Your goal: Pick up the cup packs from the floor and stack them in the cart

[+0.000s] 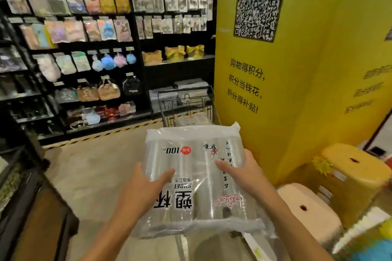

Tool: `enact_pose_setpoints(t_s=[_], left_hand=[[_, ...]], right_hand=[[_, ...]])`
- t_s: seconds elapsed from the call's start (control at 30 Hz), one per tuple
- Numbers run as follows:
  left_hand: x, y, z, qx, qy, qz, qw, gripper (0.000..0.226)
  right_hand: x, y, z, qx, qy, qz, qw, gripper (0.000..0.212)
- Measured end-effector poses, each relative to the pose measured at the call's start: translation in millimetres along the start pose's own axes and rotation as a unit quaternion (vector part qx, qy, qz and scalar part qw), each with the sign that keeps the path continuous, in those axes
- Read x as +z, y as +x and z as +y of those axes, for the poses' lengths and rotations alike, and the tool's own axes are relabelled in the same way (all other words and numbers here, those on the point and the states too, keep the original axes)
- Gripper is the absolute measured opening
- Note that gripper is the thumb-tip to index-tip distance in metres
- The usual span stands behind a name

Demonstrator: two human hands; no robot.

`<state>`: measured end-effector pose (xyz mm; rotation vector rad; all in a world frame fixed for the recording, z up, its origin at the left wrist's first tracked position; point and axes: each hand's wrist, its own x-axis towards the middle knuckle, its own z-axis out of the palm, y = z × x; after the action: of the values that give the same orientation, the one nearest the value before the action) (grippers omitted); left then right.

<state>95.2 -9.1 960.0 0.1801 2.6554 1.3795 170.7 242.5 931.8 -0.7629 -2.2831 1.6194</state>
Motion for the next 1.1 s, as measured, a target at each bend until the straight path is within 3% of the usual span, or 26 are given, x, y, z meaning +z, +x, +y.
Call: enact_pose_setpoints(t_s=[0.13,0.5,0.73,0.97,1.1], left_hand=[[37,92,11,0.004,0.005,-0.026,1.0,0.065],[107,341,42,-0.045,0.019,0.007,0.999,0.074],[159,500,27,-0.069,0.033,-0.008,0.997,0.074],[234,667,-13,-0.075,0.007,-0.053,0.996,0.099],[276,742,-35,-0.094,0.025,-0.065,0.993,0.099]], right_hand=[[-5,87,8,0.011,0.002,0.012,1.0,0.068],[21,386,3,0.006,-0.043,-0.048,0.998,0.097],[61,543,13,0.029,-0.06,-0.069,0.995,0.094],[104,691,53,0.075,-0.094,-0.053,0.991,0.107],[132,769,90,0.1,-0.119,-0.072,0.985,0.123]])
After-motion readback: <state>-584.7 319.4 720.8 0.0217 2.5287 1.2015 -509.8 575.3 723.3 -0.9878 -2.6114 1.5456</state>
